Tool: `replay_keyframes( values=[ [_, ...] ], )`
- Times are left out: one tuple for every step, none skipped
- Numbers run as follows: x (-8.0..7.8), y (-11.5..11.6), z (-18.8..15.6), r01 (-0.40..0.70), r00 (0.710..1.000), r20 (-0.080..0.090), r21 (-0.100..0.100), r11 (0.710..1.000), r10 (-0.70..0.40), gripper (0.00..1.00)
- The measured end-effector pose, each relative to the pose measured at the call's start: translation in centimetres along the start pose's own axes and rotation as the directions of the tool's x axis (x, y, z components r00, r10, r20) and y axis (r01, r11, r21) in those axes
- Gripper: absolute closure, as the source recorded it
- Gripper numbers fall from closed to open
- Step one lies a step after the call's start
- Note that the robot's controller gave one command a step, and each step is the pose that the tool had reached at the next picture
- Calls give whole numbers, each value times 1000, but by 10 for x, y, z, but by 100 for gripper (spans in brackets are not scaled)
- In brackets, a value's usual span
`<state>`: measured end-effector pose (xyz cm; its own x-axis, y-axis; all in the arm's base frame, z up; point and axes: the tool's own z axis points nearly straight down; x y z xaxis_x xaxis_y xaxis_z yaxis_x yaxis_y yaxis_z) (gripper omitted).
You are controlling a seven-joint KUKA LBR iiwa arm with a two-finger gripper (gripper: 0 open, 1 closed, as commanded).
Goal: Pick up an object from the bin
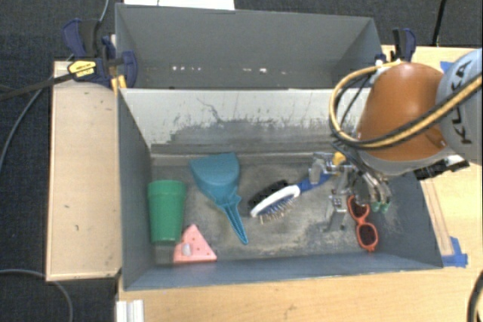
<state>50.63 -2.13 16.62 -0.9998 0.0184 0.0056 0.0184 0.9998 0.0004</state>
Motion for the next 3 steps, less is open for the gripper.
replay_keyframes(
  values=[
    [-2, 0, -4, 1, 1000, 8, 0, 1000, -1, 0],
    [-7, 40, 22, -62, 998, 8, 0, 998, 62, 0],
    [-83, 74, 92, 239, 971, 8, 2, 971, -239, 100]
  ],
)
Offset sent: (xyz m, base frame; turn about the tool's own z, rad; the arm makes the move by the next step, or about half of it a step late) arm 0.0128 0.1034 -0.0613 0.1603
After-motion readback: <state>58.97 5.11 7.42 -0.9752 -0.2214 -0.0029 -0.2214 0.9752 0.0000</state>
